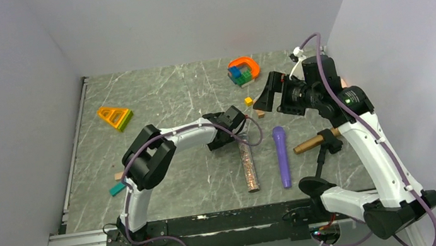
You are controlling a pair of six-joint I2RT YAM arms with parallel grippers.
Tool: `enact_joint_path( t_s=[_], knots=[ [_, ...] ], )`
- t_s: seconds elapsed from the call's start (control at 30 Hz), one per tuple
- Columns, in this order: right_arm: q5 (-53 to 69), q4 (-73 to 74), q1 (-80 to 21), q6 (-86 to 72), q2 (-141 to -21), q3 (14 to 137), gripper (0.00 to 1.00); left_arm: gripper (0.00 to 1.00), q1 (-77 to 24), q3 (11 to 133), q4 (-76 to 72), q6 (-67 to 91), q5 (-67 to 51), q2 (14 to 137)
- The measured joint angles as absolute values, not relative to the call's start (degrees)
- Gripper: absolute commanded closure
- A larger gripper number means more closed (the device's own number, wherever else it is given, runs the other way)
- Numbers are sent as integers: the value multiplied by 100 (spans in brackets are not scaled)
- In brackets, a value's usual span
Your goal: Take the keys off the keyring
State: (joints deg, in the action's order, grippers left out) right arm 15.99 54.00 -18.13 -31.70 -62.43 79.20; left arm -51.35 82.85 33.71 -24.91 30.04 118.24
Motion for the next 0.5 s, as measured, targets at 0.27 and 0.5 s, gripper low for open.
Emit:
enact_joint_path(
  t_s=[0.27, 0.5],
  knots=[
    [1599, 5507, -1813, -2945, -6486, 8075, 0, 36, -4941, 8606, 3297, -2587, 3048, 12075],
    [1597, 5634, -1811, -2827, -6539, 8182, 0, 49, -4849, 8611, 3225, -2585, 3011, 12101]
  ],
)
